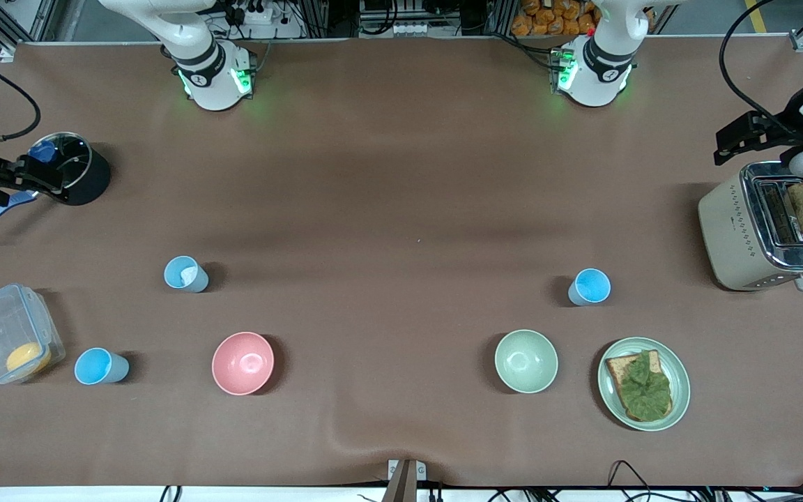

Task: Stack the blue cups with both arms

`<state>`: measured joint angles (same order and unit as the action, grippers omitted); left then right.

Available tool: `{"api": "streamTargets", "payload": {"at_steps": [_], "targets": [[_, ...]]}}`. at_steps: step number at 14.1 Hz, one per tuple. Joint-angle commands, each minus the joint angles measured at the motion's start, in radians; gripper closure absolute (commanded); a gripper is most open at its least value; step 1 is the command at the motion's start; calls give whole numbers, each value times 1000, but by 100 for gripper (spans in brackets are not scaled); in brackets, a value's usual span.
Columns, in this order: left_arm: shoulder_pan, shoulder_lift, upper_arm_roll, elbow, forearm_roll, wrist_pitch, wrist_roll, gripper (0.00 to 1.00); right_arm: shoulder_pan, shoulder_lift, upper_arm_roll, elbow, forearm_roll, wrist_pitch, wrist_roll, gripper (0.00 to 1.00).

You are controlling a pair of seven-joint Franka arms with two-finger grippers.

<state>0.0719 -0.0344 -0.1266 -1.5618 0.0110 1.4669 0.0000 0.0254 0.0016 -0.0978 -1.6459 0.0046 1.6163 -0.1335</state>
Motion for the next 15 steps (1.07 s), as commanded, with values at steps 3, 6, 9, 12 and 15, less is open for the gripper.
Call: {"api": "streamTargets", "payload": {"at_steps": [3, 6, 9, 12, 15], "targets": [[5, 39, -7, 45, 4, -22, 15, 0, 8, -11, -2, -5, -11, -3, -6, 0], [6, 42, -5, 52, 7, -22, 15, 0, 8, -11, -2, -5, -11, -1, -6, 0], [5, 42, -5, 52, 10, -22, 15, 0, 8, -11, -2, -5, -11, 0, -8, 0], [8, 42, -7, 40, 10, -28, 15, 0, 8, -11, -2, -6, -11, -3, -6, 0], [11, 48, -7, 28, 10, -77, -12, 0, 8, -11, -2, -6, -9, -3, -6, 0]]}}
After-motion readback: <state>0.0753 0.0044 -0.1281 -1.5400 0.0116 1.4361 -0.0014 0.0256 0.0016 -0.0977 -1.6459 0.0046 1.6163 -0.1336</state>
